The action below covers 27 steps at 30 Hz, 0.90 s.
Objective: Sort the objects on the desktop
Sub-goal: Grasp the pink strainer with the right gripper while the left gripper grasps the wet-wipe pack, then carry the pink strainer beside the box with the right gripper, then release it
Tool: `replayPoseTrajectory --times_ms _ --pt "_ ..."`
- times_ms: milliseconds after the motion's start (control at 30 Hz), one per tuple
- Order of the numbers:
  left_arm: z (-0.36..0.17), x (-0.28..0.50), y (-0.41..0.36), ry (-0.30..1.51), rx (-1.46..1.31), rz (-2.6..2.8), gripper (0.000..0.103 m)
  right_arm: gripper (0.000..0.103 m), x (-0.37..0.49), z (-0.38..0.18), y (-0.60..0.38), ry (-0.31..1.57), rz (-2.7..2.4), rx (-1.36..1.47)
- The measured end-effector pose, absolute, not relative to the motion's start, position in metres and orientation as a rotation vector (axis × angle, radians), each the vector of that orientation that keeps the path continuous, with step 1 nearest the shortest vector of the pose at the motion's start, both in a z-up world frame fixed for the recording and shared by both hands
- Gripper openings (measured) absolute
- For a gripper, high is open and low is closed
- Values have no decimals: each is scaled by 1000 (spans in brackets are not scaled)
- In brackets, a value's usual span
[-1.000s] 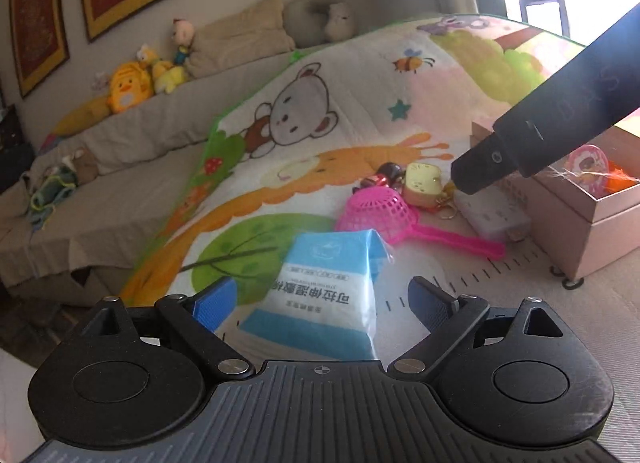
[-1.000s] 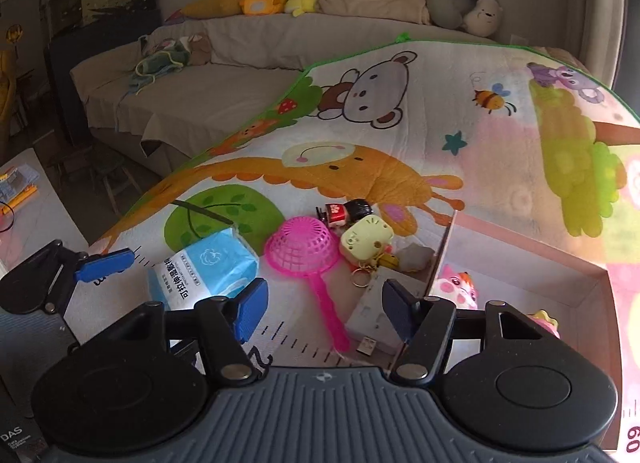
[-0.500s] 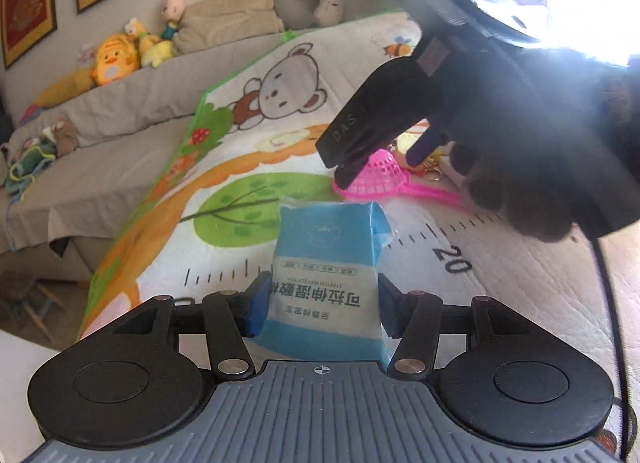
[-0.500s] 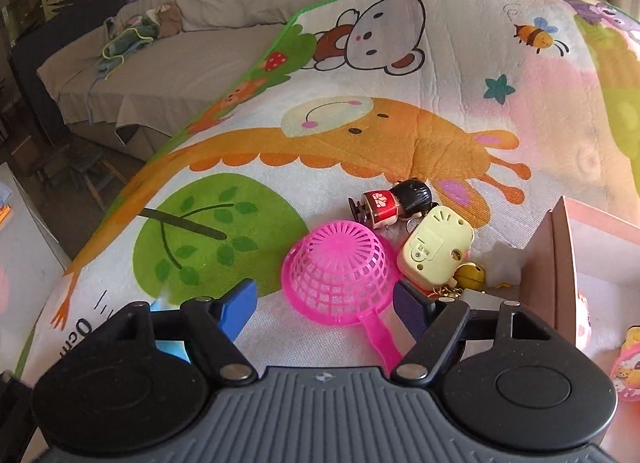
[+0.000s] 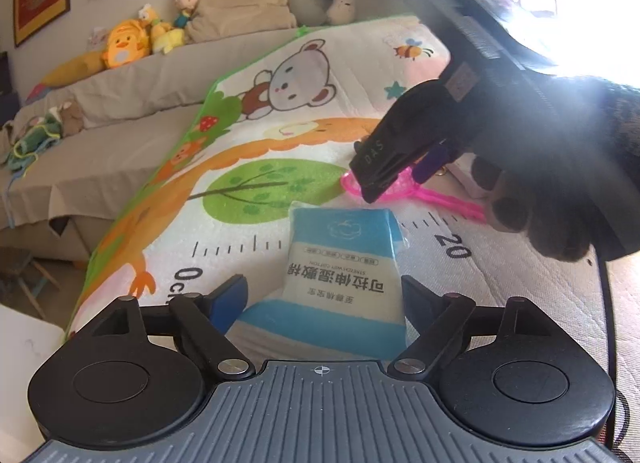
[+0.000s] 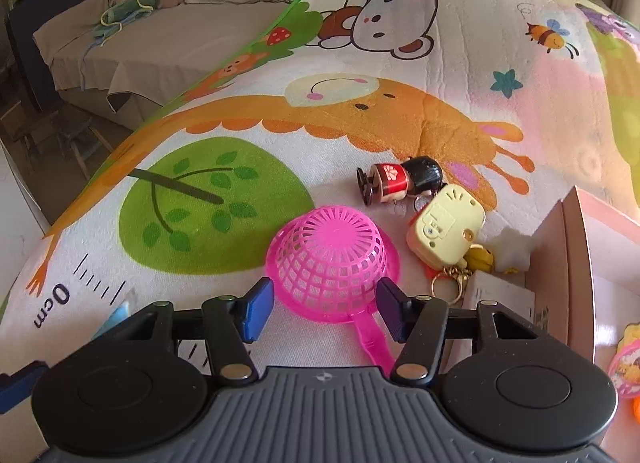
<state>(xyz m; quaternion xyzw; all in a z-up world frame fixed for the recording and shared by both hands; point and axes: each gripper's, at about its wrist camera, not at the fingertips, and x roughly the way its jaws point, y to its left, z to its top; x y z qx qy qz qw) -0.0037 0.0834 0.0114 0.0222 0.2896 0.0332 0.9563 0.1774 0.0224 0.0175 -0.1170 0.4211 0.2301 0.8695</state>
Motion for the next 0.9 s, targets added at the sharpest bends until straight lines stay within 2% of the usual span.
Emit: replayPoseTrajectory --times_ms 100,233,633,900 --pt "11 -3 83 595 51 70 87 42 160 21 9 894 503 -198" --pt "10 -2 81 601 60 74 88 39 134 24 -15 917 529 -122" --pt "8 3 74 630 97 89 88 38 64 22 -82 873 551 -44" --pt "7 6 70 639 82 102 88 39 27 21 -84 759 583 -203"
